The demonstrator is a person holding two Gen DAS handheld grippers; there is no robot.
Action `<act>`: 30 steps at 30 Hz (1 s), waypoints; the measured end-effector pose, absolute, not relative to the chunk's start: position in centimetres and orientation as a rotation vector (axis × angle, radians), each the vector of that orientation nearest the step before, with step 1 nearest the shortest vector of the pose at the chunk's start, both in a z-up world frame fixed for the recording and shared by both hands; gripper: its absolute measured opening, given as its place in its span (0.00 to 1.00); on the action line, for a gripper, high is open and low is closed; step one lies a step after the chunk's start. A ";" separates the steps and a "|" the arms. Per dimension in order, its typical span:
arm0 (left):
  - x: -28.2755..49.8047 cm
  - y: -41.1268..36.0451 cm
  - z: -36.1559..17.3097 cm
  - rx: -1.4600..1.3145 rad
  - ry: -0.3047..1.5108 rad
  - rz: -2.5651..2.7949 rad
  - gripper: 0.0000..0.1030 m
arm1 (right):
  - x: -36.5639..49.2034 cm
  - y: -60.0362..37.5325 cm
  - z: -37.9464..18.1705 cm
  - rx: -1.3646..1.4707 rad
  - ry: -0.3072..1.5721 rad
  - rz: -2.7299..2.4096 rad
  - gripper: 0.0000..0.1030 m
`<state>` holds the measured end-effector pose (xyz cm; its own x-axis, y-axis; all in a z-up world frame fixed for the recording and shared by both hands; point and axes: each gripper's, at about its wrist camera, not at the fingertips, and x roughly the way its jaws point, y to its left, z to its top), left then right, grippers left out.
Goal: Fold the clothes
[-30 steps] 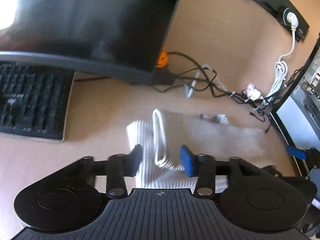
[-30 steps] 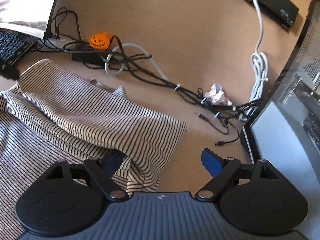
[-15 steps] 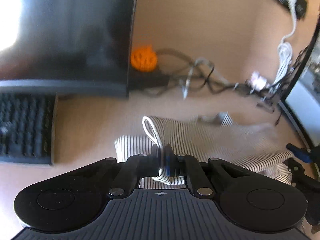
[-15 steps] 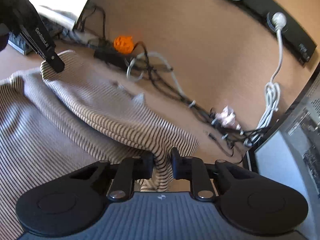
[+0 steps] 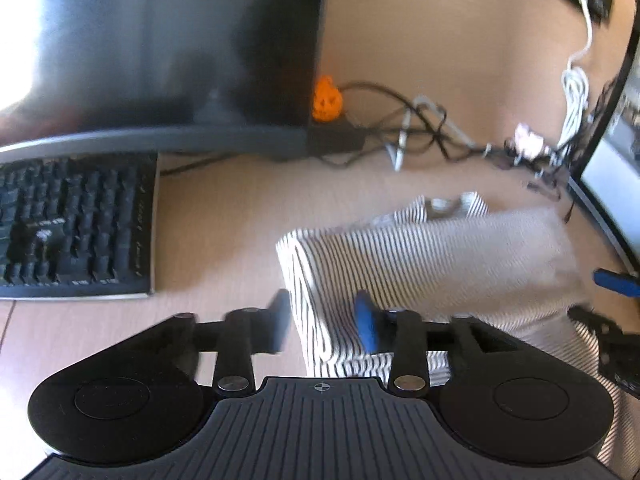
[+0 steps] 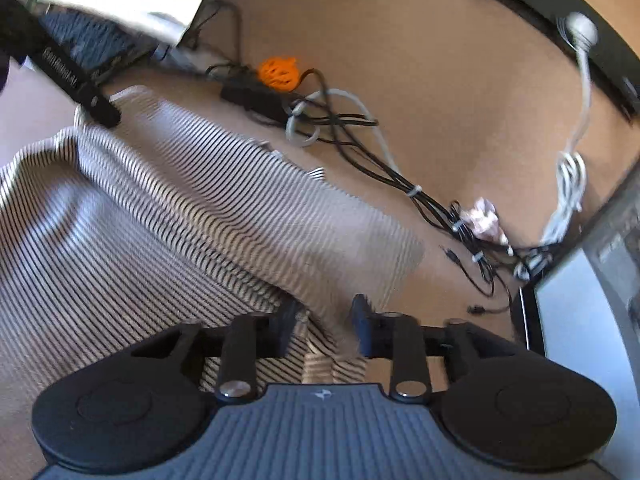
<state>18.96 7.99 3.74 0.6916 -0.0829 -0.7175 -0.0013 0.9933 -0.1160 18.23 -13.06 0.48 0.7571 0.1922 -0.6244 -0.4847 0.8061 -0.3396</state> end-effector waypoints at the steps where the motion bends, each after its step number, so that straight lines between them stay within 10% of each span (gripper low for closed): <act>1: 18.9 8.2 4.3 -0.125 0.795 -0.054 0.47 | 18.5 -13.6 1.2 -0.450 0.616 0.396 0.62; 4: 18.7 8.6 5.9 -0.169 0.763 -0.087 0.59 | 19.6 -15.3 3.1 -0.247 0.640 0.422 0.84; 7: 19.8 7.6 6.0 -0.203 0.766 -0.183 0.94 | 21.2 -16.7 4.5 -0.034 0.668 0.445 0.98; 14: 23.2 4.9 1.4 -0.121 0.934 -0.169 0.94 | 26.9 -16.5 -0.3 0.273 0.819 0.450 1.00; 30: 22.9 3.7 0.0 0.006 0.928 -0.165 1.00 | 25.9 -11.8 -0.9 -0.091 0.825 0.356 1.00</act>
